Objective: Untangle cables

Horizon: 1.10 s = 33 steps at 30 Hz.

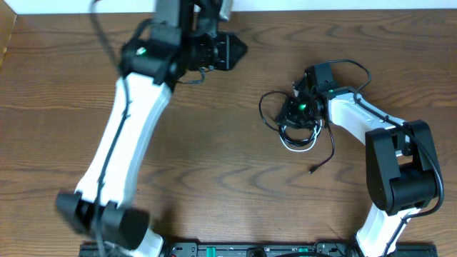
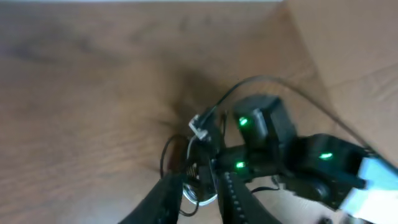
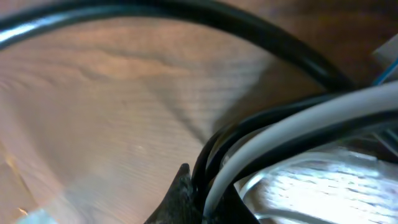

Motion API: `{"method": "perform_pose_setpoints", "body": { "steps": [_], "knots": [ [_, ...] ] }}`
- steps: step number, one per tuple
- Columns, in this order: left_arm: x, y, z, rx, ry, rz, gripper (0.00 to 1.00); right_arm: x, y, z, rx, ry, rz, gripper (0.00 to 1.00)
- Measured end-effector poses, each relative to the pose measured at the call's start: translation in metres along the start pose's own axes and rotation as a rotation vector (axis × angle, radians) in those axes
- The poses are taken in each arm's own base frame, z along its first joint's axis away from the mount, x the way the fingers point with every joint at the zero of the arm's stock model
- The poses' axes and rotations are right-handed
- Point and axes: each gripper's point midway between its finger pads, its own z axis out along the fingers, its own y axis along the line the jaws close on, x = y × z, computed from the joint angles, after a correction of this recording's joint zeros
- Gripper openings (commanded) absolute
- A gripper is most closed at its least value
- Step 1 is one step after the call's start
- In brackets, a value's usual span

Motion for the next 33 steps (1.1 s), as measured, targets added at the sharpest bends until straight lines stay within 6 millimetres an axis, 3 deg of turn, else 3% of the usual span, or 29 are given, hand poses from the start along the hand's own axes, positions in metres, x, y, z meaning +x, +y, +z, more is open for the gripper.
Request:
{"method": "perform_pose_setpoints", "body": {
  "steps": [2,6,15,21,29,33],
  "knots": [
    [0.014,0.013,0.03,0.031,0.082,-0.026,0.44,0.009,-0.005,-0.001,0.022,0.034,-0.06,0.01],
    [0.033,0.026,0.065,0.086,0.179,-0.078,0.56,0.019,-0.009,-0.007,0.045,0.066,-0.153,0.01],
    [0.08,0.037,0.098,0.162,0.364,-0.094,0.75,0.015,-0.003,-0.038,0.081,0.008,-0.287,0.01],
    [0.096,0.026,0.109,0.186,0.418,-0.062,0.76,0.011,-0.008,-0.041,0.103,-0.006,-0.287,0.01],
    [0.113,-0.005,0.122,0.212,0.462,-0.016,0.72,0.01,-0.01,-0.041,0.111,-0.009,-0.287,0.01],
    [0.127,-0.01,0.134,0.166,0.501,-0.031,0.69,0.01,-0.01,-0.041,0.113,-0.01,-0.286,0.01]
  ]
}}
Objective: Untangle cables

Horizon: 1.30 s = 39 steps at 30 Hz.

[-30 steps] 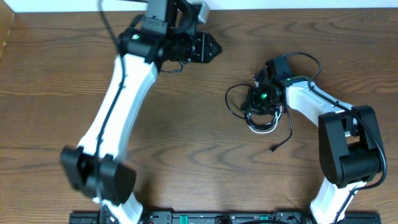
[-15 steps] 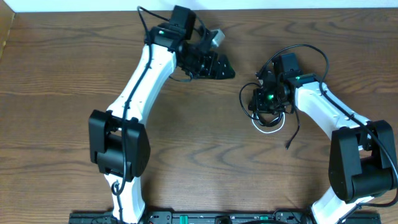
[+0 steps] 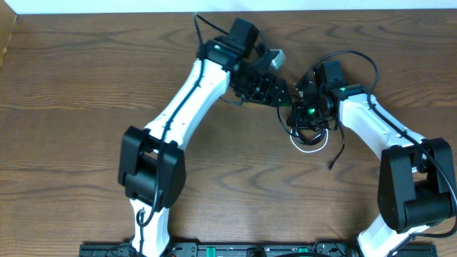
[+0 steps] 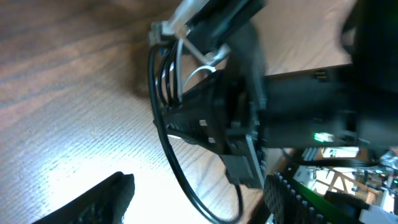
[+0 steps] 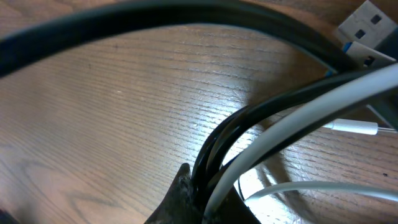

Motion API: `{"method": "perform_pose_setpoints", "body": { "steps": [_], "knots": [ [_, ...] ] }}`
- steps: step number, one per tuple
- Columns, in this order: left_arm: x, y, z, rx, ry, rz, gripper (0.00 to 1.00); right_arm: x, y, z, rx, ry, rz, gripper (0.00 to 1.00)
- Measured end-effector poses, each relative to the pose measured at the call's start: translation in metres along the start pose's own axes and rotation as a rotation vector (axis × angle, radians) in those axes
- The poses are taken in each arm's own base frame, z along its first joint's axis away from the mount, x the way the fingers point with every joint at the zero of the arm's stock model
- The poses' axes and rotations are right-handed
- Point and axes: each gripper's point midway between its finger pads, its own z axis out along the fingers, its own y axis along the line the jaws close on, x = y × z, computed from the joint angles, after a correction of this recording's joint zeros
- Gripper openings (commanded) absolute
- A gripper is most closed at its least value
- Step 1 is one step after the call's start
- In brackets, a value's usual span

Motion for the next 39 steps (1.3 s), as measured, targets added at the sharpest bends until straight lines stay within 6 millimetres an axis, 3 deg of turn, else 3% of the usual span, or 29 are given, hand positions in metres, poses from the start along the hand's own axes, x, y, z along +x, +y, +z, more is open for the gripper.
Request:
{"method": "perform_pose_setpoints", "body": {
  "steps": [6,13,15,17,18,19,23,27,30,33,35,36,37,39],
  "knots": [
    [0.006,0.019,0.024,-0.041,0.048,-0.072,0.58,0.0,-0.001,0.0,0.002,0.0,0.001,0.01],
    [-0.003,0.032,0.03,-0.087,0.018,-0.084,0.56,0.0,-0.001,0.0,0.003,-0.001,0.002,0.01],
    [-0.006,0.033,0.03,-0.091,0.004,-0.079,0.5,-0.001,-0.001,0.0,0.003,-0.002,0.002,0.01],
    [-0.009,0.036,0.033,-0.097,-0.003,-0.077,0.38,-0.001,-0.001,0.0,0.002,-0.004,0.004,0.01],
    [-0.009,0.038,0.036,-0.098,-0.001,-0.08,0.27,-0.002,-0.001,0.0,0.002,-0.008,0.006,0.01],
    [-0.009,0.041,0.039,-0.1,0.001,-0.081,0.08,-0.003,-0.001,0.0,0.001,-0.01,0.009,0.01],
    [-0.01,0.06,0.056,-0.127,0.01,-0.1,0.07,-0.004,-0.002,-0.001,0.001,-0.014,0.031,0.01],
    [-0.008,0.082,0.058,-0.241,0.007,-0.11,0.07,-0.004,-0.007,-0.003,0.01,-0.016,0.078,0.01],
    [-0.01,0.093,0.047,-0.338,-0.014,-0.104,0.07,-0.005,-0.018,-0.005,0.038,-0.022,0.152,0.01],
    [-0.021,0.086,0.021,-0.402,-0.078,-0.075,0.07,-0.008,-0.033,-0.009,0.078,-0.038,0.242,0.01],
    [-0.03,0.07,-0.003,-0.414,-0.141,-0.043,0.07,-0.008,-0.043,-0.012,0.111,-0.048,0.294,0.01],
    [-0.035,0.056,-0.02,-0.413,-0.183,-0.022,0.08,-0.008,-0.047,-0.013,0.13,-0.053,0.324,0.01],
    [-0.041,0.031,-0.05,-0.406,-0.257,0.017,0.07,-0.009,-0.053,-0.014,0.153,-0.063,0.361,0.01],
    [-0.044,0.007,-0.079,-0.402,-0.328,0.054,0.07,-0.009,-0.057,-0.015,0.179,-0.074,0.398,0.01]
  ]
}}
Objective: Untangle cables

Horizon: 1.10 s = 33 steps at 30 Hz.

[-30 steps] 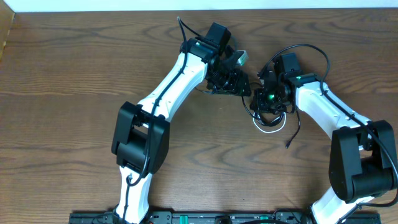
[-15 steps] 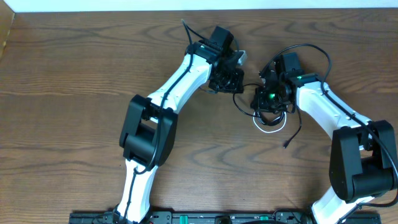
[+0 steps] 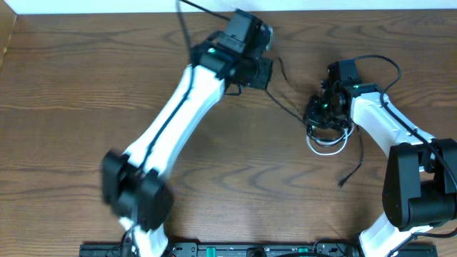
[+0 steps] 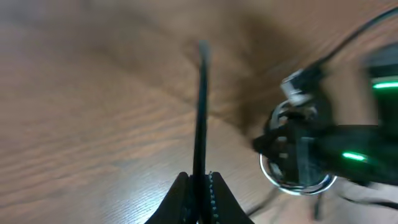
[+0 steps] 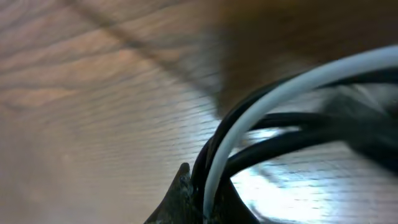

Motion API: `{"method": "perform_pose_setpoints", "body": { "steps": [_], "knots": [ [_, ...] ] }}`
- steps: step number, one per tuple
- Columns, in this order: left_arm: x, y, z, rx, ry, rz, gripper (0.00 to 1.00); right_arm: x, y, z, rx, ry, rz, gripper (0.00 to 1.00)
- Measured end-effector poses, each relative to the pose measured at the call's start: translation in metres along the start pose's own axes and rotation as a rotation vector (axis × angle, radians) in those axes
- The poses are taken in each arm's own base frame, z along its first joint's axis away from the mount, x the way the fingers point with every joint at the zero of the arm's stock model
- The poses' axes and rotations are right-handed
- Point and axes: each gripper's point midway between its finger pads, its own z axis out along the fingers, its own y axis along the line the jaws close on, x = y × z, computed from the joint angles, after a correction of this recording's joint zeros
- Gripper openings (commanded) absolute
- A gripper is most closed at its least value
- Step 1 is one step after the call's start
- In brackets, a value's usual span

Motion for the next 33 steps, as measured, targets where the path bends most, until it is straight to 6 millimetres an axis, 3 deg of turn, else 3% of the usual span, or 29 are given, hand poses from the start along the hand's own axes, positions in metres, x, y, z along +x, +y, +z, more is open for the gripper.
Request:
{"method": "perform_pose_setpoints", "body": {
  "steps": [3,6,9,14,17,20,24,27,31,33],
  "knots": [
    [-0.014,-0.008,-0.042,-0.015,-0.094,0.021,0.07,-0.003,-0.004,0.0,0.021,-0.015,0.04,0.01],
    [-0.013,-0.005,-0.063,-0.063,-0.121,0.024,0.07,-0.004,-0.005,-0.001,0.021,-0.018,0.068,0.01],
    [-0.009,0.002,-0.069,-0.107,-0.114,0.019,0.07,-0.007,-0.008,-0.001,0.021,-0.022,0.089,0.03],
    [-0.002,0.016,-0.072,-0.156,-0.088,0.001,0.07,-0.015,-0.009,-0.003,-0.003,-0.041,0.08,0.32],
    [0.006,0.027,-0.077,-0.19,-0.057,-0.018,0.07,-0.026,0.007,-0.006,-0.104,-0.069,-0.031,0.36],
    [0.014,0.031,-0.079,-0.197,-0.024,-0.03,0.08,-0.024,0.022,-0.013,-0.188,-0.062,-0.128,0.38],
    [0.026,0.029,-0.078,-0.176,0.025,-0.04,0.08,-0.023,0.038,-0.036,-0.255,-0.092,-0.206,0.38],
    [0.031,0.028,-0.075,-0.167,0.052,-0.044,0.08,-0.023,0.051,-0.068,-0.298,-0.152,-0.253,0.38],
    [0.038,0.034,-0.053,-0.173,0.11,-0.055,0.08,-0.022,0.064,-0.11,-0.337,-0.228,-0.296,0.38],
    [0.042,0.038,-0.04,-0.179,0.14,-0.06,0.08,-0.018,0.065,-0.12,-0.341,-0.241,-0.306,0.38]
  ]
}}
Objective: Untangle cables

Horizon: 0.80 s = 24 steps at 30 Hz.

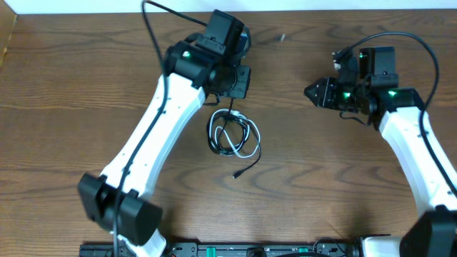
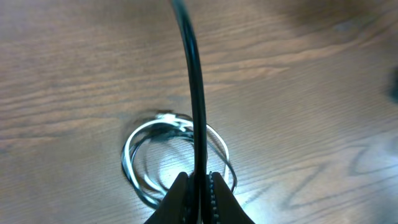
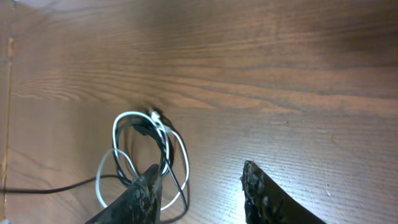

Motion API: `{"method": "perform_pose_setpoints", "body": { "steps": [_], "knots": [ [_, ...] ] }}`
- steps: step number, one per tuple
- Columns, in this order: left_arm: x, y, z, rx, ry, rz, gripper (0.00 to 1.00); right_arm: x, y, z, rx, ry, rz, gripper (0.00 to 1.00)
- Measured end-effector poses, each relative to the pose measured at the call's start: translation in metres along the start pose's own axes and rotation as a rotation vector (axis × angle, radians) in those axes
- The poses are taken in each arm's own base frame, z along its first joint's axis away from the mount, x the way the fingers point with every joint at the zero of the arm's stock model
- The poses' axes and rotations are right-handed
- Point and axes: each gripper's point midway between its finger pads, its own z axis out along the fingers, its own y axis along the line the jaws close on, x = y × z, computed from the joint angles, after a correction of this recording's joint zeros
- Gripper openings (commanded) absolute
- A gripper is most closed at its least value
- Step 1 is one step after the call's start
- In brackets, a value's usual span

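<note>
A loose coil of black and white cables (image 1: 230,146) lies on the wooden table left of centre. One black cable (image 2: 194,93) rises from the coil, and my left gripper (image 1: 230,80) hangs above the coil, shut on that strand. In the left wrist view the left gripper (image 2: 198,183) pinches the strand over the coil (image 2: 138,134). My right gripper (image 1: 310,91) hovers at the right, well apart from the coil, open and holding nothing. Seen from the right wrist, the right gripper (image 3: 202,190) shows the coil (image 3: 163,140) off to the left.
A loose black cable end (image 1: 236,173) trails out of the coil toward the table's front. The table's back edge (image 1: 300,8) runs along the top, and a light-brown strip (image 1: 7,36) borders the far left. Both arms' own black leads arc above them.
The coil was at the right in my right gripper's grip; now it lies left of centre under my left gripper. My right gripper has opened and stands farther back-right, empty. Left still holds the black strand.
My right gripper was shut on the bundle at the right while my left was far back. Then my left gripper stood open beside the bundle. Then it was shut on a black strand stretched away from it. Now the bundle sits under my left gripper and the right is open.
</note>
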Motion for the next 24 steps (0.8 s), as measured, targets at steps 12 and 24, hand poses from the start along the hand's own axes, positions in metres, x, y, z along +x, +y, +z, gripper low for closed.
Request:
{"method": "perform_pose_setpoints", "body": {
  "steps": [12,24],
  "knots": [
    [-0.03,0.035,-0.019,-0.013,-0.124,-0.087,0.08,0.024,0.016,0.013,-0.021,0.088,-0.095,0.62],
    [-0.035,0.01,-0.081,0.187,-0.24,-0.095,0.08,0.072,0.105,0.089,-0.285,0.185,-0.498,0.56]
  ]
}}
